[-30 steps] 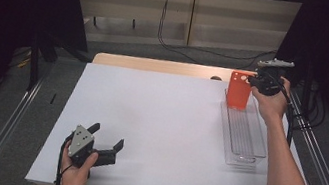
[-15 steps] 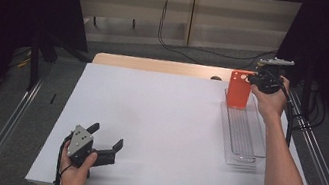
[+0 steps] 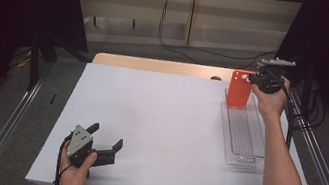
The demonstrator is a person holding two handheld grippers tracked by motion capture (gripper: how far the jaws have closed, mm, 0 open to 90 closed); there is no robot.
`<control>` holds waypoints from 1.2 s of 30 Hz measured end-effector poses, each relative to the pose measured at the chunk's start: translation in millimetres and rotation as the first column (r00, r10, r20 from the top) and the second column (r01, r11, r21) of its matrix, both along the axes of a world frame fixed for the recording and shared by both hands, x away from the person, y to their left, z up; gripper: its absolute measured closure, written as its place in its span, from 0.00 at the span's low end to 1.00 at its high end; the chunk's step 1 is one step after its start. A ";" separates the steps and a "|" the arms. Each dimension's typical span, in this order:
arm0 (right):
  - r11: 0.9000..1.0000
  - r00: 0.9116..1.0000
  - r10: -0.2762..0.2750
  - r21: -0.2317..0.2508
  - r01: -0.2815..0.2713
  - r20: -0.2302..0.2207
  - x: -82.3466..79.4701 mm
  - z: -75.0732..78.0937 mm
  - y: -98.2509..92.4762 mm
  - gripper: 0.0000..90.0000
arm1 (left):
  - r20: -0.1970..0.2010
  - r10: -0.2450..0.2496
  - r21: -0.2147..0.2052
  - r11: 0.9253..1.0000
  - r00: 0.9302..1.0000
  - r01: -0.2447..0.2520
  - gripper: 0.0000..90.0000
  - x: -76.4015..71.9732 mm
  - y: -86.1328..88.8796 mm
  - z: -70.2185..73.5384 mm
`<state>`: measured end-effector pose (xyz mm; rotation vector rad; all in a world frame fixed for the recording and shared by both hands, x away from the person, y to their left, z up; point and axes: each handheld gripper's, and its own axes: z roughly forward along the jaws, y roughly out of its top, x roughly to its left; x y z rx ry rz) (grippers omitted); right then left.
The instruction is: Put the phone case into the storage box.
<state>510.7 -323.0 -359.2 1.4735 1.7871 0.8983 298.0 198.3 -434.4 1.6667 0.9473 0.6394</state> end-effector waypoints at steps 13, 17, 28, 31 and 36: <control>1.000 1.000 -0.004 0.019 0.004 -0.004 -0.9 -0.2 -2.7 0.87 | 0.000 0.004 -0.003 1.000 1.000 -0.004 0.02 -0.1 1.1 0.1; 1.000 1.000 0.001 0.027 -0.001 -0.004 -1.5 0.2 -3.4 0.86 | 0.000 0.004 -0.002 1.000 1.000 -0.004 0.02 -0.1 1.3 0.1; 1.000 1.000 -0.004 0.028 0.004 -0.003 -3.0 1.2 -3.7 0.85 | -0.002 0.012 -0.002 1.000 1.000 -0.012 0.02 0.4 2.3 0.0; 0.999 1.000 -0.005 0.031 0.005 -0.004 -3.4 1.2 -4.2 0.84 | -0.001 0.010 -0.004 1.000 1.000 -0.010 0.02 0.2 2.2 0.2; 0.999 1.000 -0.016 0.035 0.016 -0.006 -4.5 0.9 -5.1 0.79 | -0.001 0.011 -0.002 1.000 1.000 -0.011 0.02 0.0 2.2 0.1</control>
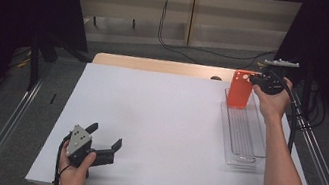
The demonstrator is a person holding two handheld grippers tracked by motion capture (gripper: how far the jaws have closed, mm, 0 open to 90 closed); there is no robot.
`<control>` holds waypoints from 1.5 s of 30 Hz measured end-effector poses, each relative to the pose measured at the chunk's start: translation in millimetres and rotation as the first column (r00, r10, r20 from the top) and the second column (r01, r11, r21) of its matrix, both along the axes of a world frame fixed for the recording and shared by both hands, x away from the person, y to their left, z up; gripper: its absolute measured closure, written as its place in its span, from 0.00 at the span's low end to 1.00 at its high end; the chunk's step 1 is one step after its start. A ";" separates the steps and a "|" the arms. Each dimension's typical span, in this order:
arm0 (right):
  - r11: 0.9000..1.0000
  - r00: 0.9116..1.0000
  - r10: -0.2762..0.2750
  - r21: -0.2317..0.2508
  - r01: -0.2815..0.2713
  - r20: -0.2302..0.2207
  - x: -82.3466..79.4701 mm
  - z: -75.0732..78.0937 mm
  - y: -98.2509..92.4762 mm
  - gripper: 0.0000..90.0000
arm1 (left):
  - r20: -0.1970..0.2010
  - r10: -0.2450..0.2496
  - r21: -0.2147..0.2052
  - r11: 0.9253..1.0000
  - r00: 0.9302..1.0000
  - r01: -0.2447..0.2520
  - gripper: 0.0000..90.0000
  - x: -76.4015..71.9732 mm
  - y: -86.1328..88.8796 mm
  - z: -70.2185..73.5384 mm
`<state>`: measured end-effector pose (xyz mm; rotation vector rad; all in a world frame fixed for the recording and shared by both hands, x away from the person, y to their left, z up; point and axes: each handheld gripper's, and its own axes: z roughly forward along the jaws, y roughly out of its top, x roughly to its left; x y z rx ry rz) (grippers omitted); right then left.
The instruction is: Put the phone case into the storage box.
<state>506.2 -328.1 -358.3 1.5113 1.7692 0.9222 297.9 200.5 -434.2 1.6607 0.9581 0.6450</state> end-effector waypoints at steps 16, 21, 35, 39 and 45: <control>1.000 1.000 0.004 0.017 -0.004 0.000 -4.7 -0.3 -3.6 0.68 | -0.001 0.002 0.000 1.000 1.000 -0.002 0.02 0.0 -0.1 -0.3; 1.000 1.000 0.014 0.008 -0.014 0.007 -10.0 -2.4 -1.6 0.63 | -0.001 0.006 0.001 1.000 1.000 -0.006 0.02 0.2 0.0 -0.5; 0.998 0.999 0.029 0.057 -0.031 0.038 -18.3 -0.3 -6.7 0.28 | -0.007 0.013 -0.003 1.000 1.000 -0.013 0.02 1.8 -0.9 -1.0; 0.997 0.999 0.026 0.074 -0.029 0.034 -18.8 -0.1 -7.0 0.18 | -0.009 0.009 -0.003 1.000 1.000 -0.009 0.02 4.1 -2.0 -1.2; 0.996 0.998 0.040 0.081 -0.045 0.058 -23.0 -0.3 -4.6 0.06 | -0.014 0.011 -0.006 1.000 1.000 -0.011 0.03 6.4 -3.5 -1.3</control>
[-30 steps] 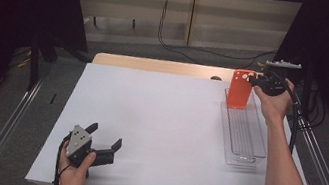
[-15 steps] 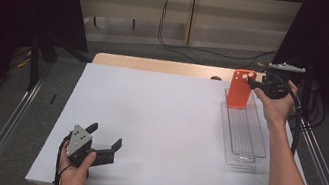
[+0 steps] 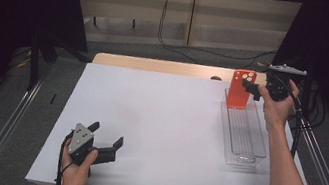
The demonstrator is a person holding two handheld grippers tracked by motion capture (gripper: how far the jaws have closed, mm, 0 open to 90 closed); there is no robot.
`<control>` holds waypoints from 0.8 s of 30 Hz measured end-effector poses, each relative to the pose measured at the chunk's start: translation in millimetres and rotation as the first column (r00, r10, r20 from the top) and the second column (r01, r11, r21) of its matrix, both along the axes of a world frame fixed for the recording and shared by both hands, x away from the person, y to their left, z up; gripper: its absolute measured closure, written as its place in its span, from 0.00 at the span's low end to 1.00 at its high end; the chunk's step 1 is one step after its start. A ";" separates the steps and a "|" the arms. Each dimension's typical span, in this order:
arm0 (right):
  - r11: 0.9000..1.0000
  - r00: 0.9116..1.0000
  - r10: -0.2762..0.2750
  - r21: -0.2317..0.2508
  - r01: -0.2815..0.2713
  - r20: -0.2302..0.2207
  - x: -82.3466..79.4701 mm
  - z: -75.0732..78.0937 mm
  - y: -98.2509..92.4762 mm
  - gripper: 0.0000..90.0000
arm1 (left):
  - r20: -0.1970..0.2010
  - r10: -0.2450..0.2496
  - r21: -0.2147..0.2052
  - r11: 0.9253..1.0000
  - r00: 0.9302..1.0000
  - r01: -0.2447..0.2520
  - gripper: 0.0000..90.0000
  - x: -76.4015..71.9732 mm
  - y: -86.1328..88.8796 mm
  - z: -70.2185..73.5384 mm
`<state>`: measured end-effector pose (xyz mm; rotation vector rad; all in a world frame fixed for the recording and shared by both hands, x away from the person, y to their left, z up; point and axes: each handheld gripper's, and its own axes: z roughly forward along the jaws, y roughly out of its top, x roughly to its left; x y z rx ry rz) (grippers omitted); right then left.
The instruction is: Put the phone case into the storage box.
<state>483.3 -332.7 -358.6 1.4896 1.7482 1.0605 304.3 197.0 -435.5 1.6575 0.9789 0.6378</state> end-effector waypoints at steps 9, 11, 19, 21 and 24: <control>1.000 0.998 -0.011 0.005 0.011 0.056 -13.6 -1.9 0.4 0.05 | 0.001 -0.015 0.002 1.000 1.000 0.015 0.02 1.7 -2.9 -0.5; 1.000 0.998 -0.007 0.007 0.007 0.062 -16.0 -2.6 0.8 0.05 | 0.002 -0.012 0.002 1.000 1.000 0.012 0.02 0.9 -2.5 -0.4; 1.000 0.991 0.003 -0.029 0.001 0.131 -27.8 3.4 6.5 0.02 | 0.014 0.007 -0.003 1.000 1.000 -0.006 0.02 -4.6 3.7 0.5; 0.999 0.989 -0.006 -0.043 0.013 0.145 -31.4 5.4 8.0 0.02 | 0.014 0.013 -0.009 1.000 1.000 -0.013 0.02 -6.1 4.8 0.9; 0.999 0.990 -0.024 -0.037 0.030 0.142 -36.3 4.7 10.7 0.02 | 0.026 0.014 -0.007 1.000 1.000 -0.014 0.02 -7.4 6.2 2.3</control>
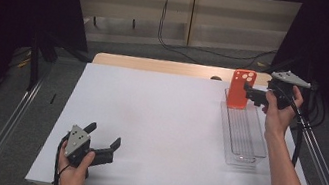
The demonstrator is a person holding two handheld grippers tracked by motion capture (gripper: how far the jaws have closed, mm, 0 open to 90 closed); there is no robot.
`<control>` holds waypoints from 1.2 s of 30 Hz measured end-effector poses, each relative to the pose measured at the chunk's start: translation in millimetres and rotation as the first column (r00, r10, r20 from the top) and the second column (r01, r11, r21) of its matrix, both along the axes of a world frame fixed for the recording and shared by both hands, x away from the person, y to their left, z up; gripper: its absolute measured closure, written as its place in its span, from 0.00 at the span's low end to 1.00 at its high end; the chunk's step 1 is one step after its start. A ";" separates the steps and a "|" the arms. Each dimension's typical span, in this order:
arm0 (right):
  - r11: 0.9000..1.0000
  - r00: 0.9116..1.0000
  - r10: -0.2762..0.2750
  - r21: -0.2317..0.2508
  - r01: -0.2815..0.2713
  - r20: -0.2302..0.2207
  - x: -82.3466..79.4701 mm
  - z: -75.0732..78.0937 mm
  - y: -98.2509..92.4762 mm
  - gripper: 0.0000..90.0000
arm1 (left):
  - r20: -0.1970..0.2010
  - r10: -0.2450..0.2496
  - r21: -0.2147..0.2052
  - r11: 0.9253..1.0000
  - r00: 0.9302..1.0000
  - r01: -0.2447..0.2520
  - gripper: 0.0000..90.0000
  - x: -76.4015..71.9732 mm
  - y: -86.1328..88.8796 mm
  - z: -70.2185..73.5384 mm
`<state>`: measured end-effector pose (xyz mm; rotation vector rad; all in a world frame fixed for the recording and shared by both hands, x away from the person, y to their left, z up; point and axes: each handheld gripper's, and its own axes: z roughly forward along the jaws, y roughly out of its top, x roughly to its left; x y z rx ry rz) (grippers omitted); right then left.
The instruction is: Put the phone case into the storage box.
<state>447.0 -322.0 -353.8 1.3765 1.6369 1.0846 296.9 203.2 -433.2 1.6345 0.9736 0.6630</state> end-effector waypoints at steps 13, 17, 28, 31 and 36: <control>1.000 0.996 0.021 0.014 -0.022 0.082 -20.1 -11.5 11.9 0.03 | 0.004 -0.002 -0.005 1.000 1.000 0.002 0.02 -1.2 0.1 0.6; 0.999 0.995 0.029 0.013 -0.031 0.096 -28.4 -11.5 13.9 0.04 | 0.009 -0.002 -0.006 1.000 1.000 0.002 0.02 -2.2 1.2 1.3; 0.998 0.986 0.036 0.042 -0.044 0.163 -54.6 -10.5 10.7 0.05 | 0.013 -0.001 -0.014 1.000 1.000 0.001 0.02 -1.2 0.5 1.6; 0.998 0.983 0.049 0.035 -0.056 0.178 -61.3 -9.8 10.0 0.05 | 0.016 -0.001 -0.014 1.000 1.000 0.001 0.02 -1.5 0.2 2.1; 0.997 0.983 0.056 0.037 -0.063 0.175 -70.8 -11.2 10.6 0.05 | 0.023 0.002 -0.014 1.000 1.000 -0.001 0.03 -2.0 0.0 2.5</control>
